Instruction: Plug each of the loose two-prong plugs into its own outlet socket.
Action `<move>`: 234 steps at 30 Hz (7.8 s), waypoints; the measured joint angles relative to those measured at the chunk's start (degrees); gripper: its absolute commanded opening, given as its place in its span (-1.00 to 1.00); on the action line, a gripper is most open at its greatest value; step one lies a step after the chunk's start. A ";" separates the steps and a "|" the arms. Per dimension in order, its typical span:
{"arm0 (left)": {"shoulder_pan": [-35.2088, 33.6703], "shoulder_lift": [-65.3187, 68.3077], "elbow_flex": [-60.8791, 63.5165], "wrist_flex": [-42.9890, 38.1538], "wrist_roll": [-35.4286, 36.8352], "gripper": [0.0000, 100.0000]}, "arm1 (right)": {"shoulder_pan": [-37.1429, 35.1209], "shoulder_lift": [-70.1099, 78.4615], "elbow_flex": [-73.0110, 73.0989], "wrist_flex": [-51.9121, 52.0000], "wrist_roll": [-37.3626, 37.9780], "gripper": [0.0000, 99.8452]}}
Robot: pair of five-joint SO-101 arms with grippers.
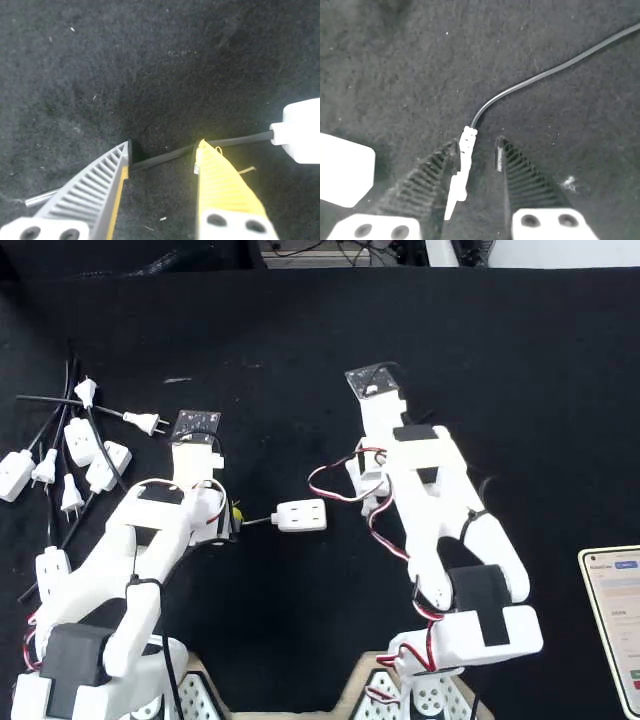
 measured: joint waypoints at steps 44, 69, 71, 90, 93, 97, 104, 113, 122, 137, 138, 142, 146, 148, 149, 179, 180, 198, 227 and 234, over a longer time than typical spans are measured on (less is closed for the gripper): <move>0.00 0.00 0.00 0.00 0.00 -0.57 | -4.22 0.00 1.14 0.44 8.44 -0.77; 0.00 0.00 0.00 0.00 0.00 -0.57 | -1.41 -13.36 9.14 0.79 25.05 -0.77; 0.00 0.00 0.00 0.00 0.00 -0.57 | -1.41 -13.36 11.43 0.79 35.08 -0.77; 0.00 0.00 0.00 -0.26 0.00 -0.57 | -7.47 -12.66 16.26 -8.09 77.45 -0.77; 0.00 0.00 0.00 -0.26 0.00 -0.57 | -7.56 -12.75 18.46 -8.18 80.79 -0.77; 0.00 0.00 0.09 -0.26 0.00 -0.57 | -7.56 -13.71 20.04 -8.53 83.25 -0.77; 0.00 0.00 0.09 -0.26 0.00 -0.57 | -7.56 -13.80 21.27 -8.79 86.24 -0.81; 0.00 0.00 0.09 -0.26 0.00 -0.57 | -7.56 -13.98 18.73 0.00 93.63 -0.96; 0.00 0.00 0.09 -0.26 0.00 -0.57 | -3.25 -13.89 17.05 3.87 93.98 -0.98; 0.00 0.00 0.09 -0.26 0.00 -0.57 | 0.88 -24.79 21.89 5.98 64.53 -0.77; 0.00 0.00 0.09 -0.26 0.00 -0.57 | 0.79 -25.32 22.51 5.98 65.67 -0.64; 0.00 0.00 0.09 -0.26 0.00 -0.57 | 0.79 -25.93 24.35 5.98 68.13 -0.36; 0.00 0.00 0.09 -0.26 0.00 -0.57 | 0.79 -25.93 24.35 5.98 72.09 -0.46; 0.00 0.00 0.09 -0.26 0.00 -0.57 | 0.79 -25.93 24.35 5.98 76.13 -0.52; 0.00 0.00 0.09 -0.26 0.00 -0.57 | 0.79 -25.93 24.35 5.98 78.15 -0.53; 0.00 0.00 0.09 -0.26 0.00 -0.57 | 0.70 -26.37 34.64 -8.26 79.65 -0.98; 0.00 0.00 0.09 -0.26 0.00 -0.57 | 0.79 -26.64 34.64 -8.26 78.42 -0.98; 0.00 0.00 0.09 -0.26 0.00 -0.57 | 0.79 -23.74 23.65 2.02 31.74 -0.97; 0.00 0.00 0.09 -0.26 0.00 -0.57 | 0.79 -14.68 15.65 5.27 31.74 -0.70; 0.00 0.00 0.18 -0.26 0.00 -0.57 | 0.79 -14.68 15.65 3.69 35.78 -0.70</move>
